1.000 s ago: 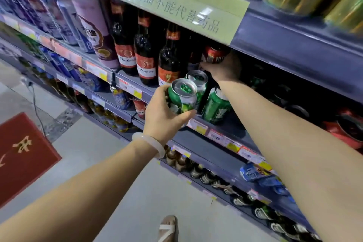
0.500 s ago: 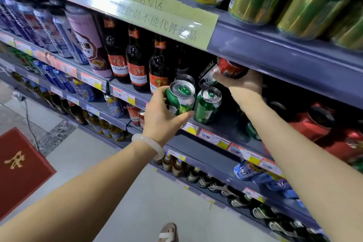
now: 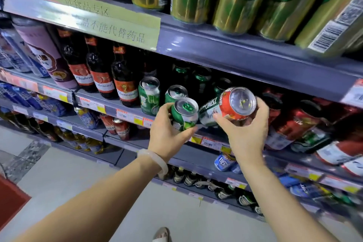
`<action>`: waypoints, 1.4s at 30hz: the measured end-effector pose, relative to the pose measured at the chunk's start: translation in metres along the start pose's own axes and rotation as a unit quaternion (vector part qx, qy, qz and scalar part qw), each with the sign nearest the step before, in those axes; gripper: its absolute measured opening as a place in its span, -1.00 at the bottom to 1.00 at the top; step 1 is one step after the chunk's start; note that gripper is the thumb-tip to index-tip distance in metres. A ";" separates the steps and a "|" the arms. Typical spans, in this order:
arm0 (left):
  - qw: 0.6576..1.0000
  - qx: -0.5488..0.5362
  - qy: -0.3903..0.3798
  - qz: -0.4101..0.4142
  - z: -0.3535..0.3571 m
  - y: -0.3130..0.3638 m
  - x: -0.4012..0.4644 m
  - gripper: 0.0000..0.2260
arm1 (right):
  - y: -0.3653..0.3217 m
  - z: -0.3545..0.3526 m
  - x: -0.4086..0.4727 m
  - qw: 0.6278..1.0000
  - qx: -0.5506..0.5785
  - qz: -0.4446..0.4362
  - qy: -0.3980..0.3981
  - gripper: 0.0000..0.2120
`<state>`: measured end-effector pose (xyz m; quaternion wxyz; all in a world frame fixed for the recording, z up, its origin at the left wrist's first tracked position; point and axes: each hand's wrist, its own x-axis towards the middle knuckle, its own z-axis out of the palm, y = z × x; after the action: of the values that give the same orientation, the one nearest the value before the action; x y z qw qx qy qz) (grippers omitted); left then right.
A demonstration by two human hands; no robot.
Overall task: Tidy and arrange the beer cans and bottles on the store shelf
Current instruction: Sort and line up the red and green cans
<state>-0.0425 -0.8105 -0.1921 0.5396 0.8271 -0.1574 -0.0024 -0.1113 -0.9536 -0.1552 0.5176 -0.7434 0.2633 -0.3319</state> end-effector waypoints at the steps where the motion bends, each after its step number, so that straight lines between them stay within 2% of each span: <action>1: 1.000 -0.003 -0.003 0.004 0.007 0.003 0.002 -0.38 | 0.003 -0.006 -0.004 1.000 0.004 0.014 0.001 -0.28; 6: 1.000 -0.015 -0.022 0.002 0.045 0.014 0.020 -0.34 | 0.021 -0.040 -0.021 0.999 -0.008 0.048 0.021 -0.32; 10: 0.998 -0.038 -0.014 -0.044 0.078 0.019 0.030 -0.29 | 0.035 -0.068 -0.025 0.997 -0.012 0.072 0.017 -0.34; 13: 0.996 -0.052 -0.005 -0.078 0.093 0.020 0.035 -0.41 | 0.042 -0.088 -0.029 0.996 -0.014 0.083 0.011 -0.28; 17: 0.994 -0.033 0.002 -0.106 0.105 0.018 0.039 -0.57 | 0.049 -0.113 -0.029 0.996 -0.024 0.090 0.018 -0.32; 19: 0.992 -0.017 0.011 -0.123 0.106 0.023 0.041 -0.57 | 0.053 -0.125 -0.028 0.995 -0.028 0.091 0.022 -0.31; 21: 0.990 -0.012 0.038 -0.134 0.108 0.025 0.040 -0.46 | 0.057 -0.136 -0.025 0.995 -0.032 0.097 0.023 -0.30; 23: 0.992 0.004 0.072 -0.106 0.111 0.026 0.027 -0.28 | 0.061 -0.147 -0.023 0.994 -0.043 0.095 0.031 -0.28; 25: 0.996 0.013 0.084 -0.018 0.121 0.031 -0.003 -0.25 | 0.064 -0.159 -0.020 0.994 -0.058 0.089 0.038 -0.27; 27: 0.992 0.018 0.046 0.119 0.137 0.044 -0.032 -0.33 | 0.067 -0.174 -0.016 0.993 -0.064 0.085 0.041 -0.28; 28: 0.983 0.013 0.004 0.182 0.147 0.053 -0.041 -0.38 | 0.068 -0.182 -0.014 0.993 -0.065 0.085 0.047 -0.30; 30: 0.961 0.005 -0.109 0.255 0.172 0.075 -0.048 -0.46 | 0.070 -0.198 -0.009 0.993 -0.063 0.079 0.068 -0.31; 32: 0.941 0.026 -0.199 0.273 0.200 0.099 -0.047 -0.48 | 0.073 -0.216 -0.003 0.992 -0.060 0.077 0.082 -0.33; 35: 0.926 0.090 -0.273 0.245 0.237 0.137 -0.043 -0.45 | 0.080 -0.244 0.007 0.991 -0.061 0.075 0.089 -0.34; 38: 0.904 0.219 -0.284 0.233 0.270 0.164 -0.032 -0.39 | 0.086 -0.270 0.019 0.991 -0.071 0.068 0.094 -0.33; 40: 0.878 0.323 -0.272 0.226 0.289 0.174 -0.025 -0.31 | 0.089 -0.283 0.024 0.991 -0.075 0.064 0.094 -0.32; 42: 0.848 0.400 -0.258 0.232 0.308 0.175 -0.022 -0.34 | 0.093 -0.294 0.027 0.991 -0.077 0.059 0.089 -0.31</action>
<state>-0.1622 -1.1433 -0.1680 0.0870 0.8804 -0.4653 -0.0274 -0.3231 -1.1787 -0.1653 0.4523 -0.7313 0.3767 -0.3446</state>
